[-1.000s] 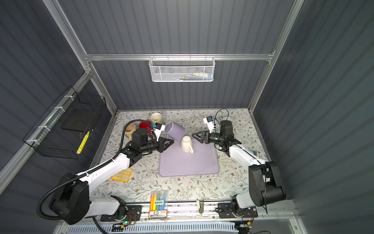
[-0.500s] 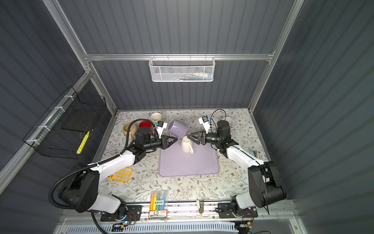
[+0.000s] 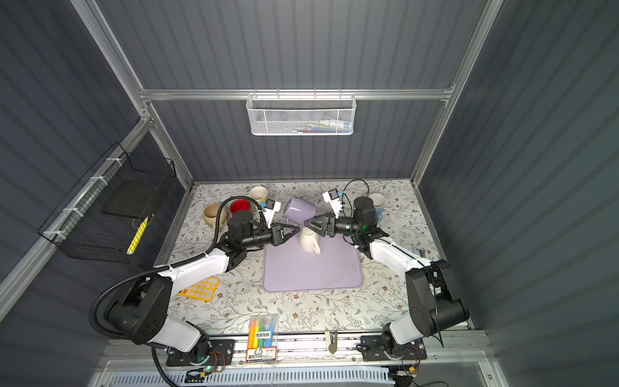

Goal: Turn the mug right side up
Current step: 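Lift and tilt the lilac mug with the left gripper toward the right gripper, then close the right gripper on the lilac mug's body while the left gripper holds it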

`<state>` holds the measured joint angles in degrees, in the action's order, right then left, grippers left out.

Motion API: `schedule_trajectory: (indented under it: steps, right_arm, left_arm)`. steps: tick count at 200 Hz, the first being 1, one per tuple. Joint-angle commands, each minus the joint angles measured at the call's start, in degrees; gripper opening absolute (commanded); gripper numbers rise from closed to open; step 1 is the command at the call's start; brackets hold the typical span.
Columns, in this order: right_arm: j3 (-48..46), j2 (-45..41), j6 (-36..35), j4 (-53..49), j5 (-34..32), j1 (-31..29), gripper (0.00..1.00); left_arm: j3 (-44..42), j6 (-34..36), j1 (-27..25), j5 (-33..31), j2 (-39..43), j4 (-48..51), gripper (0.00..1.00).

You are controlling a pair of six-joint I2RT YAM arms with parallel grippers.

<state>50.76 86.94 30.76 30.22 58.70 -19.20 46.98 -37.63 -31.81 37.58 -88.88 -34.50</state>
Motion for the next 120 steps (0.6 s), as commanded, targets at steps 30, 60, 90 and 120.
schedule_trajectory:
  steps: [30, 60, 90, 120]
  right_arm:
    - [2.59, 2.15, 2.62, 4.75, 0.57, -0.84, 0.61]
    - [2.50, 3.46, 6.50, 10.19, 1.75, -0.84, 0.59]
    - [2.49, 3.91, 8.97, 13.48, 2.43, -0.79, 0.55]
    - [2.46, 4.16, 11.91, 17.08, 3.27, -0.83, 0.46]
  left_arm:
    - [0.48, -4.54, -1.01, 1.76, -2.41, -13.66, 0.07]
    - [0.69, -7.18, -1.39, 1.77, -5.06, -18.16, 0.07]
    - [0.81, -10.56, -1.41, 1.63, -8.24, -23.38, 0.07]
    - [0.84, -11.78, -1.50, 0.88, -10.16, -25.18, 0.07]
